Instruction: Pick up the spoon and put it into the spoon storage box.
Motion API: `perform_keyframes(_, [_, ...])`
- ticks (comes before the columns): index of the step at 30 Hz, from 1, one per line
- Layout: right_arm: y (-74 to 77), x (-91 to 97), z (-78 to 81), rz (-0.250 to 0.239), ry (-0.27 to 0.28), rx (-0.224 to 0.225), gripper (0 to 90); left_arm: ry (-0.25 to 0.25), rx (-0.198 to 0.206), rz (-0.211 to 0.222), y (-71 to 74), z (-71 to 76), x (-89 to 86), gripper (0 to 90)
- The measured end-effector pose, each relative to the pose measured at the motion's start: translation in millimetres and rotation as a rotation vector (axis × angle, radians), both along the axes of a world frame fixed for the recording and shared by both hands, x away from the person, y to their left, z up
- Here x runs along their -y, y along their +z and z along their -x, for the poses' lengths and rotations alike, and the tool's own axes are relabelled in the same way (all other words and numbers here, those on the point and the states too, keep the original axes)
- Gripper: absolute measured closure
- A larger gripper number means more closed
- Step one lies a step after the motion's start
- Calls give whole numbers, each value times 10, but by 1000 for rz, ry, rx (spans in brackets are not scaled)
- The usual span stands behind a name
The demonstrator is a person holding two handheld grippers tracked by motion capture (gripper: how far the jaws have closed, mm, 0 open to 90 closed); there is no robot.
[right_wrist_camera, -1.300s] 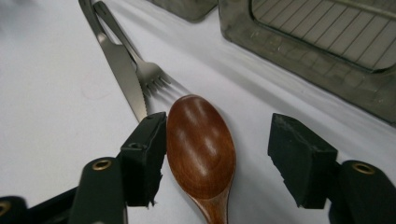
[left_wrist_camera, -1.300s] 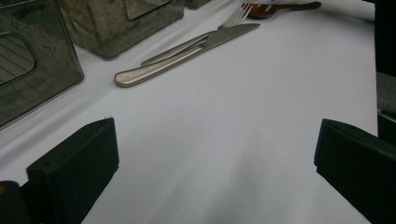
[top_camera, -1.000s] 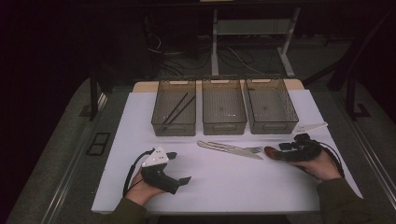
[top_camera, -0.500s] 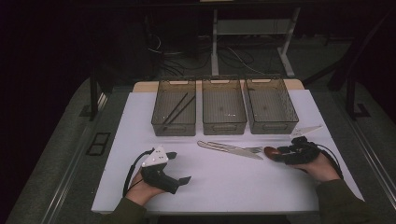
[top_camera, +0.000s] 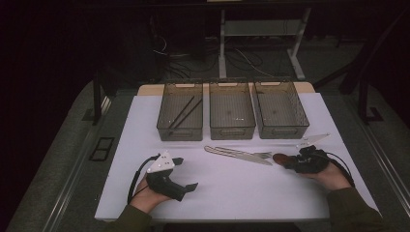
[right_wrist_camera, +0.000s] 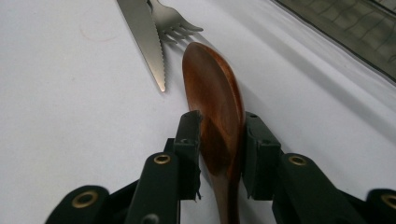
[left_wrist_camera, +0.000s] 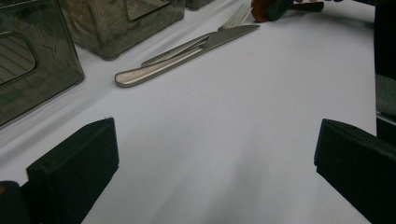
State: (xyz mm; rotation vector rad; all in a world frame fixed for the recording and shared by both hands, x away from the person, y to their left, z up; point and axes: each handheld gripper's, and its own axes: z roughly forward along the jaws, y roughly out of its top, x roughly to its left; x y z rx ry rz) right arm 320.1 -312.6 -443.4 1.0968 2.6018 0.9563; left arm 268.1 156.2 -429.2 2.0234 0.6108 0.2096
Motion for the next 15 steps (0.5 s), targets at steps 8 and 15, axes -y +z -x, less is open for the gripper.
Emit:
perform_keyframes(8, [4,34,16,-1,-2,-2,813,1,1,-8,6,12,10,0])
perform_keyframes(15, [9,44,13,-7,-7,-13,818,-10,3,-11,7,13,25,0])
